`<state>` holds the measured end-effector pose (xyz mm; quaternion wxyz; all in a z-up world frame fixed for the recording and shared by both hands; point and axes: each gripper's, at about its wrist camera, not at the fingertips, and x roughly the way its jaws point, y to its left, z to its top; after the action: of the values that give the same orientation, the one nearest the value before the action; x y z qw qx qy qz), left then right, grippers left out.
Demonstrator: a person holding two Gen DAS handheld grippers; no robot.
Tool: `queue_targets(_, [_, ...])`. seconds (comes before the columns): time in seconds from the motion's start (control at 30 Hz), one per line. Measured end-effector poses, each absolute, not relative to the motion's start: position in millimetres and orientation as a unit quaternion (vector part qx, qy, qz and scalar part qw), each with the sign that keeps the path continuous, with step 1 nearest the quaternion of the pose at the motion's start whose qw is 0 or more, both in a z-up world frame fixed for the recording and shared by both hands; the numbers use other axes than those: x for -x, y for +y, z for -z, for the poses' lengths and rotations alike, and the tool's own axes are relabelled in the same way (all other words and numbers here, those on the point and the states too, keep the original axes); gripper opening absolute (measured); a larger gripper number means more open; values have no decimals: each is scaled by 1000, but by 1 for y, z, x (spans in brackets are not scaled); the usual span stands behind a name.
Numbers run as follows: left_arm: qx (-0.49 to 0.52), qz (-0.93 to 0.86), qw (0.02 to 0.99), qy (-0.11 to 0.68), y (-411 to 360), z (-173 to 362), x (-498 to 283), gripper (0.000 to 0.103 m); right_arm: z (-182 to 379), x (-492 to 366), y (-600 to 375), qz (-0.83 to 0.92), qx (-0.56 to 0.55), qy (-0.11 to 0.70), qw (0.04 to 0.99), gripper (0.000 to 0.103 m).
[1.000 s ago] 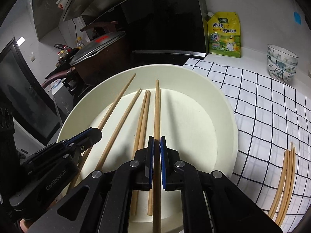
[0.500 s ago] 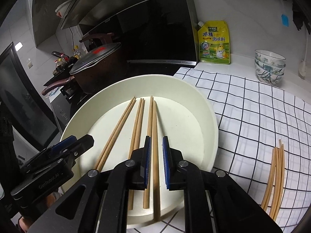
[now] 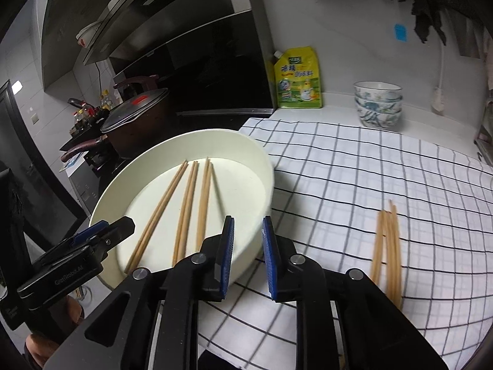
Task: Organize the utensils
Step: 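Move both tools back from the basin to the chopstick pile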
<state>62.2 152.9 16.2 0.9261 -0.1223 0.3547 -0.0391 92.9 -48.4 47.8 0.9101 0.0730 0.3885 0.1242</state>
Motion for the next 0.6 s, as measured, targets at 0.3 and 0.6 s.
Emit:
queue_targets(0.3, [103, 86, 925, 355, 98, -22, -37, 75, -48, -53, -98, -89, -74, 380, 918, 27])
queue_targets(0.6, [79, 134, 918, 364, 38, -18, -25, 75, -36, -27, -159, -40, -87, 386, 918, 33])
